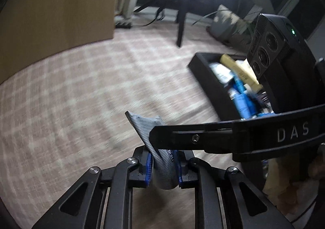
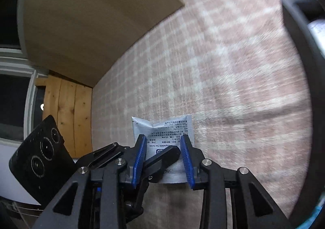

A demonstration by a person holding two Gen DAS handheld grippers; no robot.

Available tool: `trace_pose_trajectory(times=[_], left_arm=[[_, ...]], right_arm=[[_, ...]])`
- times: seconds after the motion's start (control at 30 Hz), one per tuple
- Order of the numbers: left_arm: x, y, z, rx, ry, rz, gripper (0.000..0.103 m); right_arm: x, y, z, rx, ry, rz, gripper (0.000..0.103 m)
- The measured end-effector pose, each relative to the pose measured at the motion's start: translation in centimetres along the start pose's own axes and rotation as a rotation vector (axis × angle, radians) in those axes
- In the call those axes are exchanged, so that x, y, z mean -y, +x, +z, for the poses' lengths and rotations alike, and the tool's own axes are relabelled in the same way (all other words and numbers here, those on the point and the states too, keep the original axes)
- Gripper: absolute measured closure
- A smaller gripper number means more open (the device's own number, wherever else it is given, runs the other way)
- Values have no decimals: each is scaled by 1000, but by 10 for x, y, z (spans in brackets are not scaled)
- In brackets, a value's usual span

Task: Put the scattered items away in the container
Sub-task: 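Grasp the grey sachet with the right gripper while the left also pinches it, then carry the grey sachet into the black container and open both grippers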

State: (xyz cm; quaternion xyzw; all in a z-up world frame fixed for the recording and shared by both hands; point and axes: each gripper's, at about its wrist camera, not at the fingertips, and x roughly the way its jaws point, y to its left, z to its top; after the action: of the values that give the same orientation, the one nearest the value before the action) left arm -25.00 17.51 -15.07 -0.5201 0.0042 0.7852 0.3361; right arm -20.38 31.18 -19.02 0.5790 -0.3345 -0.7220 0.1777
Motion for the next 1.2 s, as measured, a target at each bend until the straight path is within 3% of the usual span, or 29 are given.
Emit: trace_pose_trajectory(times=[0.4, 0.63, 0.8, 0.83, 0.87, 0.9, 0.93, 1.03, 1.2], left_arm=[[109, 11, 54, 28, 150, -126, 84], [190, 36, 80, 17, 243, -199, 84], [232, 49, 88, 15, 304, -201, 84], [239, 52, 90, 18, 312, -195, 78], [245, 55, 92, 17, 316, -183, 56], [249, 58, 94, 7, 319, -176, 42], [250, 59, 96, 6, 314, -168, 24], [246, 56, 97, 19, 296, -164, 22], [233, 48, 93, 22, 295, -95, 22]], right_arm=[[31, -105, 5, 164, 40, -36, 70], [79, -185, -2, 268, 87, -89, 69], [105, -226, -8, 318, 107, -144, 69], [107, -229, -8, 324, 107, -158, 69], [109, -237, -9, 334, 104, -188, 69], [110, -242, -10, 341, 100, -211, 66], [112, -246, -11, 346, 99, -227, 57], [118, -266, -17, 386, 109, -272, 43], [122, -280, -24, 408, 94, -316, 42]])
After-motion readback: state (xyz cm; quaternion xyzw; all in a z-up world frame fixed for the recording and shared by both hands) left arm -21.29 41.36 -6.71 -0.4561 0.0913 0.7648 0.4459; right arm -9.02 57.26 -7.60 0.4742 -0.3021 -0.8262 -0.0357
